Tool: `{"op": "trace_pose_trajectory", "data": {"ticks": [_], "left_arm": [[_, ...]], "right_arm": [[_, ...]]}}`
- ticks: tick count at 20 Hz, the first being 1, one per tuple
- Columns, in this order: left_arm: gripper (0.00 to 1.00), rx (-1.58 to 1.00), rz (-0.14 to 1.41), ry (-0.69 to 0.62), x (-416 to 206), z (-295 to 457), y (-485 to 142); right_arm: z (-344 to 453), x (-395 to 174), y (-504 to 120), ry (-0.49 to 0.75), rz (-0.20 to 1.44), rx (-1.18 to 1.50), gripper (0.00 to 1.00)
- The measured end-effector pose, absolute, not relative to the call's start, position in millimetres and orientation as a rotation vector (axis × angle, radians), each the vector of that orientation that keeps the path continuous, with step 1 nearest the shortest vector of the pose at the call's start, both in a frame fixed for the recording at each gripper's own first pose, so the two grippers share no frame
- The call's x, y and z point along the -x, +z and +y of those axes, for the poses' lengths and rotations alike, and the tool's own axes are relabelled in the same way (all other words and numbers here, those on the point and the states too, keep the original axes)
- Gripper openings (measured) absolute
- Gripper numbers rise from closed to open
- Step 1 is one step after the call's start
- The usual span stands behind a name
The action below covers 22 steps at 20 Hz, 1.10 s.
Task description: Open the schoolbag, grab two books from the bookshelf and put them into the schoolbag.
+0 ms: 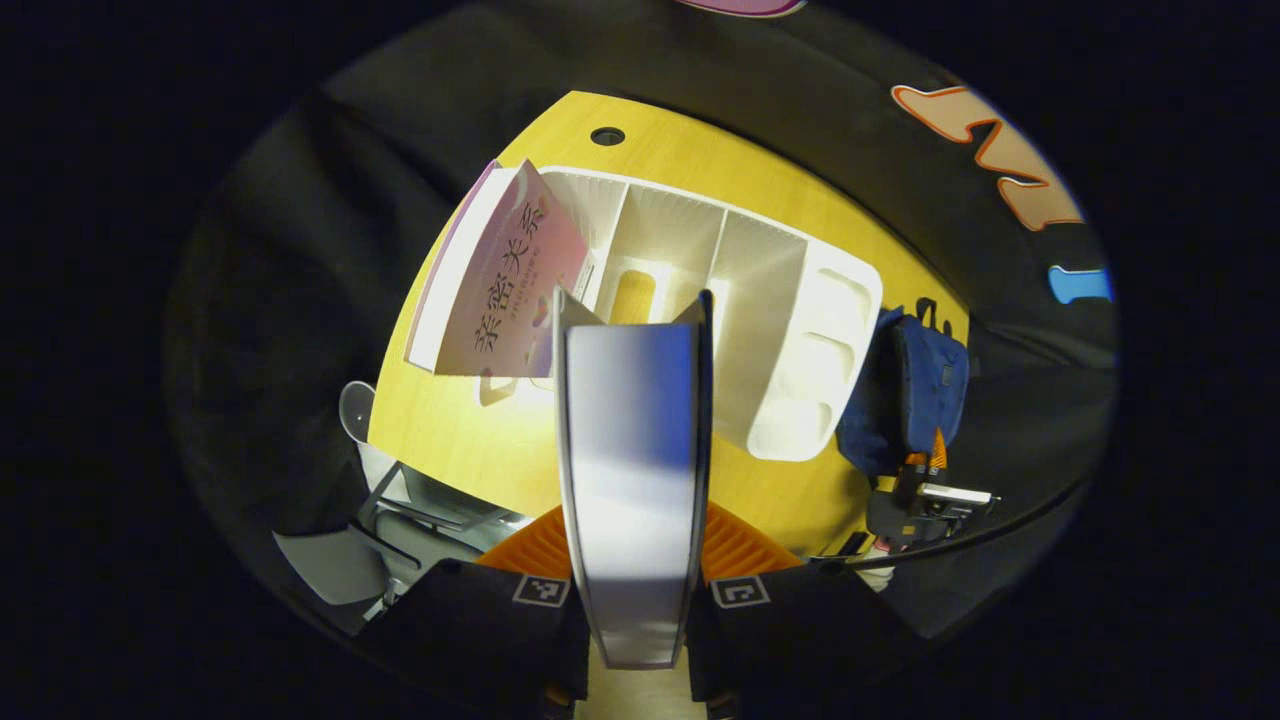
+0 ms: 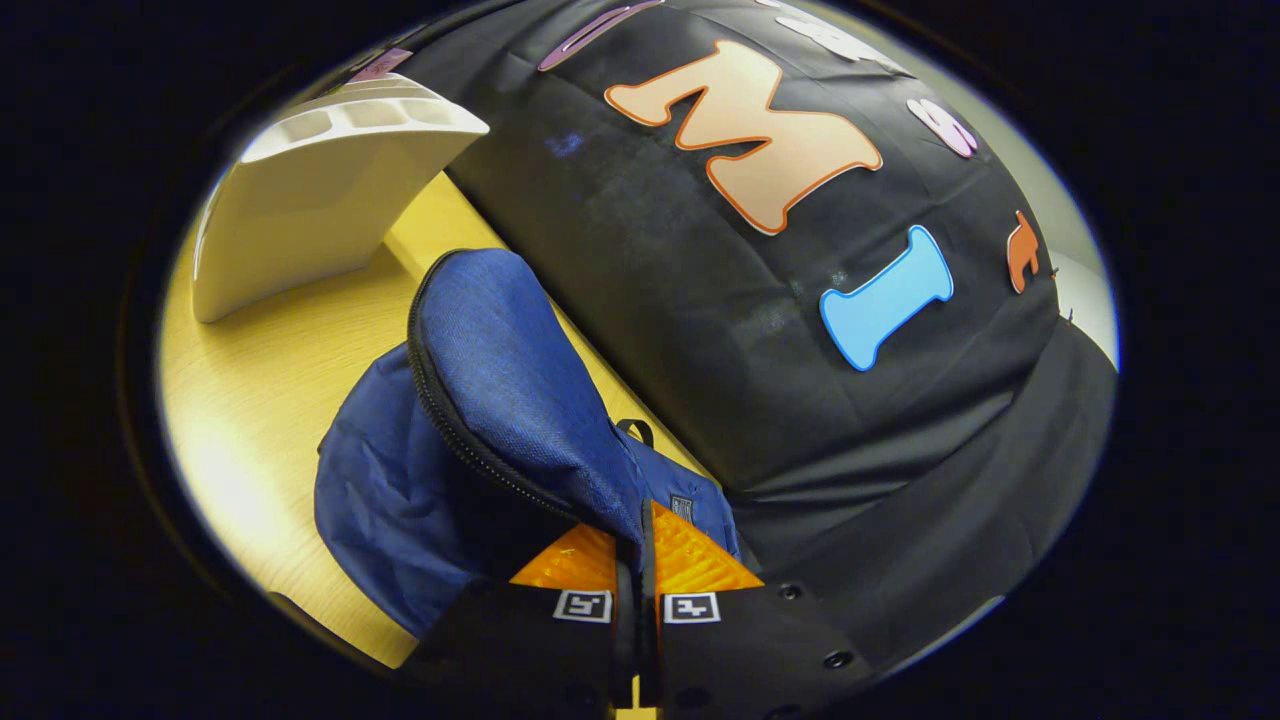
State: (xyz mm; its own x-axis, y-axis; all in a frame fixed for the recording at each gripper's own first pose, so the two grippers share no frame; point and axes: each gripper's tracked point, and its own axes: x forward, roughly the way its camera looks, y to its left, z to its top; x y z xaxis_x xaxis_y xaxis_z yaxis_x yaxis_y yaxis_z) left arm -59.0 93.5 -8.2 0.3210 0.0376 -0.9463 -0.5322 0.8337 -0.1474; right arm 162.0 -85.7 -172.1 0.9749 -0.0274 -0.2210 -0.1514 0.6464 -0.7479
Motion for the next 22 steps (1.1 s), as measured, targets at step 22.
{"op": "trace_pose_trajectory", "data": {"ticks": [22], "left_arm": [[0.37,0.604,0.901,-0.049,-32.8,-57.7,2.5]], "right_arm": [[-114.5,-168.7,-143.2,0.033,0.224,0.661,0.05]]}}
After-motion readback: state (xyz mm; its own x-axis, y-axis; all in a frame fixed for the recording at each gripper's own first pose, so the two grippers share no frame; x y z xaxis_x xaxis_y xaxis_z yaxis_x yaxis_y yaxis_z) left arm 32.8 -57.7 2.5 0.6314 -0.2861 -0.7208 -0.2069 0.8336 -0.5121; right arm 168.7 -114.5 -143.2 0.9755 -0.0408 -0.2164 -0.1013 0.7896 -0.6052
